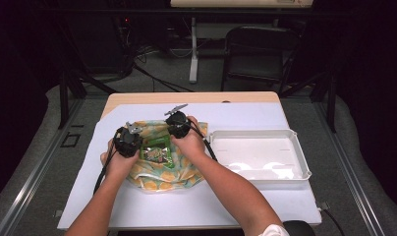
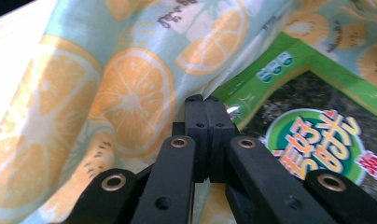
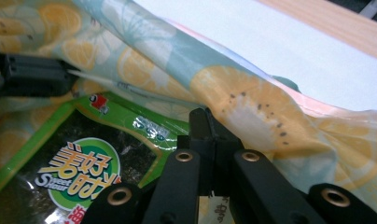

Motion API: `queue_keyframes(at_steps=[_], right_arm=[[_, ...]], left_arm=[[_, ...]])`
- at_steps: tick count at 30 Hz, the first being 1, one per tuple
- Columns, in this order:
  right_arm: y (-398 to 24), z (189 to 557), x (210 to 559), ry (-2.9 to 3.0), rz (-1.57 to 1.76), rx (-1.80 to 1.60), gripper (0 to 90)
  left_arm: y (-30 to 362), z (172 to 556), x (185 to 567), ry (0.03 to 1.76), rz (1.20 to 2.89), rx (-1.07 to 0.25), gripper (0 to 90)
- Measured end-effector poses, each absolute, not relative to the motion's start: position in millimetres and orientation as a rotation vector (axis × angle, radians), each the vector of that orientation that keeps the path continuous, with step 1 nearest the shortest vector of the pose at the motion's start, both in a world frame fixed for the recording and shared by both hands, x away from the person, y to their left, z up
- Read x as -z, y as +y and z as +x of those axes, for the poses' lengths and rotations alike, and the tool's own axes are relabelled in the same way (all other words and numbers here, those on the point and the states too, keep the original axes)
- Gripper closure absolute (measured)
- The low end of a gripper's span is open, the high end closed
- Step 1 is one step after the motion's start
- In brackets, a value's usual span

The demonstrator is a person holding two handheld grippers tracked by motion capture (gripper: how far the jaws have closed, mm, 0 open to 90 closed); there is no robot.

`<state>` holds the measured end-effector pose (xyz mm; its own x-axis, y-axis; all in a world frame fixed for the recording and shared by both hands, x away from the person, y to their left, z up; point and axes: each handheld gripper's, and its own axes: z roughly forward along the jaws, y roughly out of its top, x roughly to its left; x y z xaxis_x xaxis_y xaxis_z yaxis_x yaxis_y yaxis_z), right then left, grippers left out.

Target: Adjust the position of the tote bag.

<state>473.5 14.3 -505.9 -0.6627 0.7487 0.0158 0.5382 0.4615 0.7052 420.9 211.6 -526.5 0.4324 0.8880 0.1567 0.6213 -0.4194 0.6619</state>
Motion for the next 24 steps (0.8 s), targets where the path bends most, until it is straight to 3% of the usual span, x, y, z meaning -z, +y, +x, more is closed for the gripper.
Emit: queue_keyframes(at_steps=[10, 19, 24], right_arm=[[26.3, 482.6, 524.1, 2.441, 1.116, -0.966, 90.0], [30.7, 488.2, 530.6, 2.459, 1.119, -0.938, 90.0], [29.7, 490.6, 534.3, 2.466, 1.117, -0.923, 90.0]], left_arm=[[219.7, 430.1, 534.3, 1.326, 2.15, -0.679, 89.0], [224.3, 431.4, 538.0, 1.343, 2.167, -0.691, 82.7], [225.6, 431.0, 539.7, 1.348, 2.174, -0.709, 74.6]])
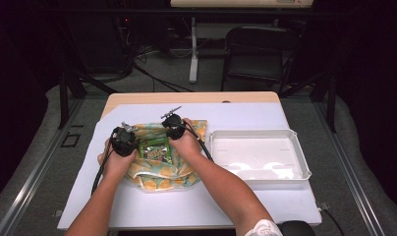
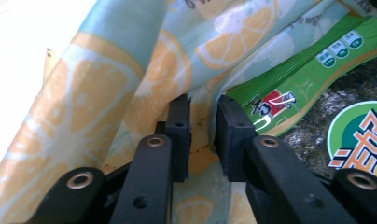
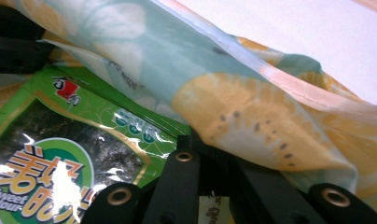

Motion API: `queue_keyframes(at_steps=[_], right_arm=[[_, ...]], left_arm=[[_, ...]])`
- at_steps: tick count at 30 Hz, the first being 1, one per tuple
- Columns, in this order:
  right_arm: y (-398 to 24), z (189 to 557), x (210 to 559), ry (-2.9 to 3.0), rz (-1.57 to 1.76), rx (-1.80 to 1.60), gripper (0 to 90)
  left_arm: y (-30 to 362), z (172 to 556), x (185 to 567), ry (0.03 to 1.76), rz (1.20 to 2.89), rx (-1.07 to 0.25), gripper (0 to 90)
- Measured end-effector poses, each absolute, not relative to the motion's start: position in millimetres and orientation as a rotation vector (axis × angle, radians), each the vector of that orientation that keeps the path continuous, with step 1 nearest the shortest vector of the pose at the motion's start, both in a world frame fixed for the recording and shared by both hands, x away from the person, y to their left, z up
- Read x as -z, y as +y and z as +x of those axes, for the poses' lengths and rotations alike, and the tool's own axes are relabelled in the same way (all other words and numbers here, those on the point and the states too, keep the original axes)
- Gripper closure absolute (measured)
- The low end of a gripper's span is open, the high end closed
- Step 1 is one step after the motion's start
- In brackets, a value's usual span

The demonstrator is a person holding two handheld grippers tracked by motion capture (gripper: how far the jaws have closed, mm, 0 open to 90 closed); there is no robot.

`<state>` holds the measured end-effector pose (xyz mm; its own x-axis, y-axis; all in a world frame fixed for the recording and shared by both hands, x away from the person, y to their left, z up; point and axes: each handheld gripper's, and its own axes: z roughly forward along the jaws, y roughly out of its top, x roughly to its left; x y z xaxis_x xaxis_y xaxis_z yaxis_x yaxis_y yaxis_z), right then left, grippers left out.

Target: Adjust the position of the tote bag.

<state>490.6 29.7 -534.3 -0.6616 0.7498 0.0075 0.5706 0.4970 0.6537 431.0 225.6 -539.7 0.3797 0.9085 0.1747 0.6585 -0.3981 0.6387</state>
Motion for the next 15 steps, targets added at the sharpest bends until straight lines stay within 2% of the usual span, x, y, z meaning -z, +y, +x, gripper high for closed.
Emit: queue_keyframes(at_steps=[15], right_arm=[[28.2, 496.0, 547.1, 2.494, 1.164, -0.861, 87.6]], left_arm=[[226.9, 435.6, 549.0, 1.403, 2.201, -0.689, 75.9]])
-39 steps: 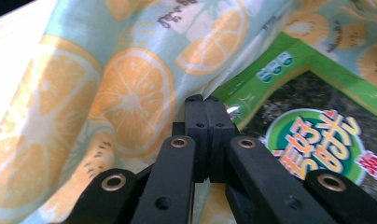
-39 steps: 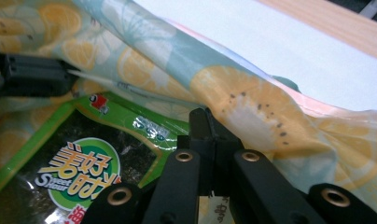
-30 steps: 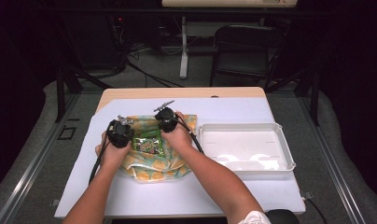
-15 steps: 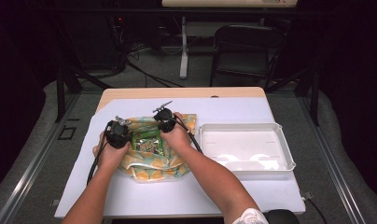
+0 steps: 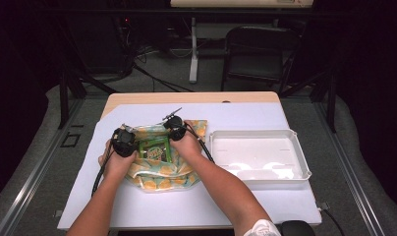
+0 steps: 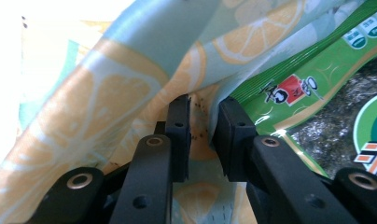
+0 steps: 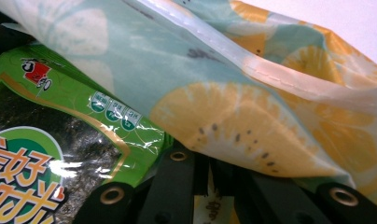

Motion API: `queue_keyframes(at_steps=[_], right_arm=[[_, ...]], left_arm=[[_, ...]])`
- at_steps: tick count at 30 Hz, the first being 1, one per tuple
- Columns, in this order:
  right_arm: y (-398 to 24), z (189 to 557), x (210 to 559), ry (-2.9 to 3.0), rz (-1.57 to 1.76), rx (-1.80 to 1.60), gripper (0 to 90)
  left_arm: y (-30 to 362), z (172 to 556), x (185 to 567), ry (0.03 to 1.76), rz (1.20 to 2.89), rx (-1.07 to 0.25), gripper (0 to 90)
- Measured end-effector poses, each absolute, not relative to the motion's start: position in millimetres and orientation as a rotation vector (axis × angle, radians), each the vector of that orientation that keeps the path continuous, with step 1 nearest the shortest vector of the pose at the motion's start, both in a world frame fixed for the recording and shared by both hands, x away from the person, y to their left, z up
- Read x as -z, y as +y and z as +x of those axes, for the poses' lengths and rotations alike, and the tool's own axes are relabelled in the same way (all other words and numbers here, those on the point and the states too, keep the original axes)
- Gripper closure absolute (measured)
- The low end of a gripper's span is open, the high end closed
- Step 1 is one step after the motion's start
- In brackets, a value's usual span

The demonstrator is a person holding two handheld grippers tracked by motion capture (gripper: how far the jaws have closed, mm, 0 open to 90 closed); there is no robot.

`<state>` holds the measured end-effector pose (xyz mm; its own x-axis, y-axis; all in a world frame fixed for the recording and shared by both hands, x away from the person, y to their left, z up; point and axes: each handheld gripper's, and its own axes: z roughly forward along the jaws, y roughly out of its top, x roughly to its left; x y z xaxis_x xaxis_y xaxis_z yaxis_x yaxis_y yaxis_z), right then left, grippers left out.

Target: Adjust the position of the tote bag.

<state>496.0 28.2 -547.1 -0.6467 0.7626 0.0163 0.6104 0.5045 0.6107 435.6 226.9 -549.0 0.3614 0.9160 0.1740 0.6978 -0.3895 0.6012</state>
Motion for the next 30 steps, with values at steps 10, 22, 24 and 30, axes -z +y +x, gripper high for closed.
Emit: queue_keyframes(at_steps=[10, 22, 24, 30], right_arm=[[28.9, 495.3, 548.1, 2.482, 1.179, -0.87, 88.1], [27.6, 494.8, 548.1, 2.49, 1.163, -0.864, 88.0], [27.6, 494.7, 548.2, 2.487, 1.167, -0.867, 87.9], [27.2, 493.8, 548.4, 2.489, 1.165, -0.868, 87.7]], left_arm=[[228.9, 416.8, 531.4, 1.355, 2.167, -0.639, 61.5], [231.0, 372.9, 482.3, 1.183, 2.069, -0.711, 63.4], [232.5, 373.8, 475.4, 1.182, 2.053, -0.733, 62.6], [239.0, 389.3, 465.8, 1.213, 2.003, -0.764, 60.6]])
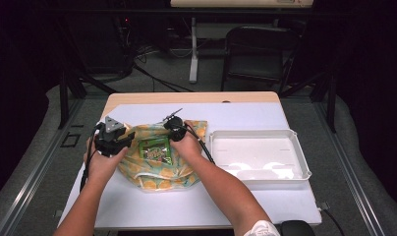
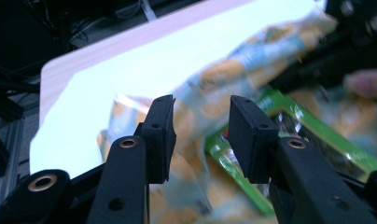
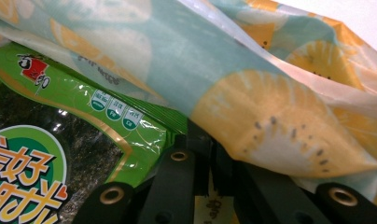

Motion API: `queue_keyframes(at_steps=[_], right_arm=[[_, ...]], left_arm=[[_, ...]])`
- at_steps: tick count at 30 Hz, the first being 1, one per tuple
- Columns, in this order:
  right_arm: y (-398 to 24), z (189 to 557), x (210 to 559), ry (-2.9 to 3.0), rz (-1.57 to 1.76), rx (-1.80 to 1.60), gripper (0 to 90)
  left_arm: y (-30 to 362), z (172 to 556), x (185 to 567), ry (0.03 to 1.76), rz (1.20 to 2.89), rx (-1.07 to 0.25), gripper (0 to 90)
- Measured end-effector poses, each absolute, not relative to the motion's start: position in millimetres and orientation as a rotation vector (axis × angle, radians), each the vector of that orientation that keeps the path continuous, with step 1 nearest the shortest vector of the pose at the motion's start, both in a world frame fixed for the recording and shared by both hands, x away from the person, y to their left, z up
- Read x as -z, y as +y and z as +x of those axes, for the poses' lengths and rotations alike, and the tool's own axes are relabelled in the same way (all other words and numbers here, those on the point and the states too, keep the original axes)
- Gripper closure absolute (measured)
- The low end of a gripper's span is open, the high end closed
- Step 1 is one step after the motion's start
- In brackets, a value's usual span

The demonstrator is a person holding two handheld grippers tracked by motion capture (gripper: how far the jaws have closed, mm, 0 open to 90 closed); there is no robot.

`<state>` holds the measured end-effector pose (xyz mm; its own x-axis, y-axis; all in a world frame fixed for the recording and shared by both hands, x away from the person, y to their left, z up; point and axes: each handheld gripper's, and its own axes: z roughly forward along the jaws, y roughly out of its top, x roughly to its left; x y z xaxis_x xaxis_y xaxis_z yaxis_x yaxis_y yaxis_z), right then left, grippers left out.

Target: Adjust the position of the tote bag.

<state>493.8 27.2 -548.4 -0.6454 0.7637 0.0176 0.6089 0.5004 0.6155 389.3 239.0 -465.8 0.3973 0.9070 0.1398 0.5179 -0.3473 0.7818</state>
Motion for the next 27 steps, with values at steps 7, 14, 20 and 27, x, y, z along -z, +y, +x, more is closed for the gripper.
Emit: queue_keyframes(at_steps=[7, 14, 20, 27], right_arm=[[27.0, 493.6, 548.2, 2.49, 1.171, -0.873, 87.5], [25.3, 493.5, 547.4, 2.491, 1.176, -0.889, 87.4], [25.3, 493.2, 547.1, 2.485, 1.165, -0.906, 86.4], [22.7, 487.6, 542.2, 2.492, 1.174, -0.931, 75.3]], left_arm=[[236.9, 406.3, 481.6, 1.235, 2.094, -0.638, 75.3], [230.8, 405.5, 502.1, 1.239, 2.208, -0.637, 84.3], [229.6, 409.7, 516.9, 1.264, 2.253, -0.634, 87.1], [232.6, 417.4, 529.1, 1.311, 2.248, -0.64, 87.7]])
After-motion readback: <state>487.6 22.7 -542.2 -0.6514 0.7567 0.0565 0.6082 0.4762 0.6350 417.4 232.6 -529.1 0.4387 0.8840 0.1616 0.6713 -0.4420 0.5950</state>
